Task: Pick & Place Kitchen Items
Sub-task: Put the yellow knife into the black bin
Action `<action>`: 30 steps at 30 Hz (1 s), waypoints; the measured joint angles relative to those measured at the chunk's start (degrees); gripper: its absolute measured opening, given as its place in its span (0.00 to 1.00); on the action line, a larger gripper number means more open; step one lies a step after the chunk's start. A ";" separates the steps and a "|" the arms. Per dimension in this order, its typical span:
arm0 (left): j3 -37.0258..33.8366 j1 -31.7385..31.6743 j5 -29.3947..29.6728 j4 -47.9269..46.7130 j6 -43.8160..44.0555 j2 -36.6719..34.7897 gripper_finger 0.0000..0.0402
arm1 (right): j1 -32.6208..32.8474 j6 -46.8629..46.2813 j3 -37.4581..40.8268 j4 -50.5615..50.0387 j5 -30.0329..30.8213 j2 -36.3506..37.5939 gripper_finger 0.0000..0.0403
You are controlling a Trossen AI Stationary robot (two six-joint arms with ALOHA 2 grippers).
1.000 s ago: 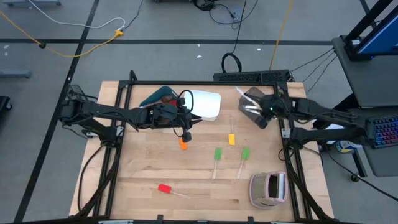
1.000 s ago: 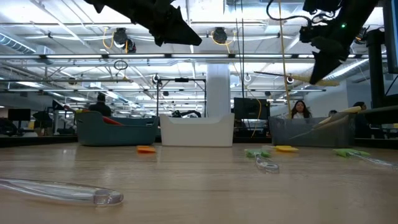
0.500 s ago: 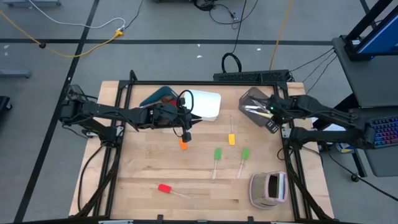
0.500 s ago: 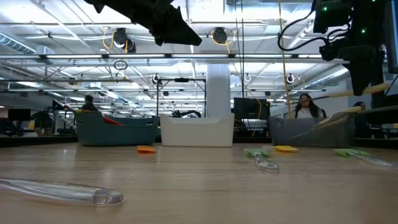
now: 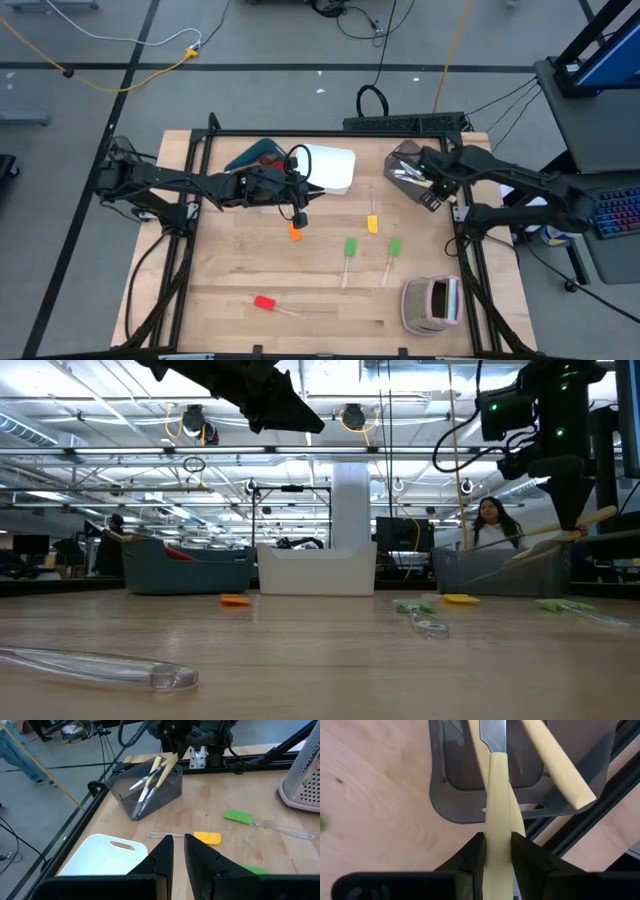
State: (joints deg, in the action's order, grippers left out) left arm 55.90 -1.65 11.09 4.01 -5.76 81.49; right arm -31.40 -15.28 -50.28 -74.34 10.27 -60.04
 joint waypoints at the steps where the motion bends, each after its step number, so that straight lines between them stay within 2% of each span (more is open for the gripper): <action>1: -0.02 0.01 0.00 0.00 0.00 0.00 0.12 | -0.31 0.52 0.00 0.05 -0.01 -0.79 0.19; 10: -0.02 0.00 0.00 0.00 -0.01 0.00 0.12 | -3.03 5.18 -0.07 2.98 0.15 -4.50 0.19; 30: -0.02 0.00 0.00 0.00 0.00 0.00 0.12 | -7.15 7.09 -0.02 5.20 0.22 -4.73 0.20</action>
State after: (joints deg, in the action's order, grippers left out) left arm 55.88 -1.65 11.09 4.01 -5.76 81.49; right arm -38.55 -8.19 -50.30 -69.14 10.49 -64.77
